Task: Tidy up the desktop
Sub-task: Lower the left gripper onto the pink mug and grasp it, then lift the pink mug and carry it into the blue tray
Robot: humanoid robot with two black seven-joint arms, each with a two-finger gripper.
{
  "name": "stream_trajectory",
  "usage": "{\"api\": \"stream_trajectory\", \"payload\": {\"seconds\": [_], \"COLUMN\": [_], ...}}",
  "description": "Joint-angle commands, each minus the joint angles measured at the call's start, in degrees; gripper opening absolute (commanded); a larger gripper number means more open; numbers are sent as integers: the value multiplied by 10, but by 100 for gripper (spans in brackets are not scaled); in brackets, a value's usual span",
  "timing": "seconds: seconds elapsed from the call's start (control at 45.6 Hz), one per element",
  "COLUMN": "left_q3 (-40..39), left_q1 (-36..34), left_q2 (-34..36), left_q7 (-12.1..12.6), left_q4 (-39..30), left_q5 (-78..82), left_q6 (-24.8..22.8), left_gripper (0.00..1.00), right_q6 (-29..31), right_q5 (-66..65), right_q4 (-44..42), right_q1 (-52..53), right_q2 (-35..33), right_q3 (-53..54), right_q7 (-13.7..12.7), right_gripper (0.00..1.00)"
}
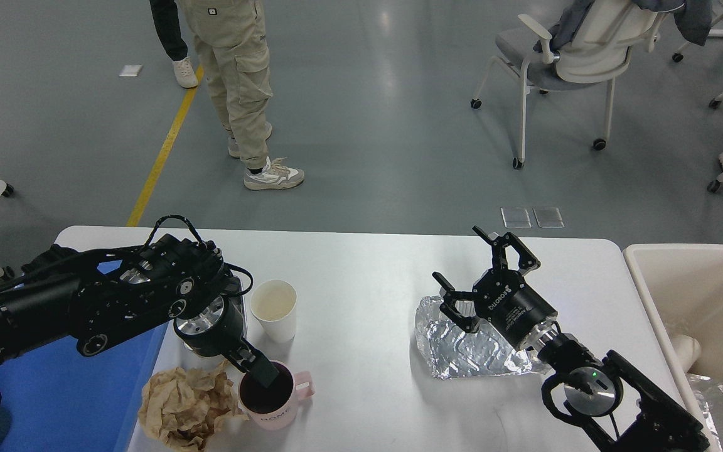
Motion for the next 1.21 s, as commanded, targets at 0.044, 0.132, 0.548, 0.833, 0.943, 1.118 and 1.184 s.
{"api": "stream_trajectory", "payload": {"seconds": [0.044,0.132,0.548,0.833,0.943,1.118,1.184], "left_q3": [15,16,16,17,17,17,16], "left_q1": [-1,-4,-6,-2,-4,0,0], "left_q2": [-2,-6,-11,-3,-2,0,-1], "left_q7": [1,1,-43,-91,-93,-103,-103], "left_q4": [0,2,50,54,54,54,54], "left_q5": [6,7,6,7,7,7,8], "left_q6": [0,0,12,34,34,38,38], "left_gripper": [76,67,24,1,0,0,0], "right_q6": [0,0,1,0,0,0,0], "right_q5": [0,0,0,0,0,0,0], "right_q4": [0,0,0,0,0,0,-1], "right_q1": [0,0,-2,0,0,0,0], "right_q2": [-1,-1,0,0,0,0,0], "right_q3": [0,0,0,0,0,0,0], "right_q7": [0,0,0,0,0,0,0], "right_gripper": [100,100,100,100,100,100,100]}}
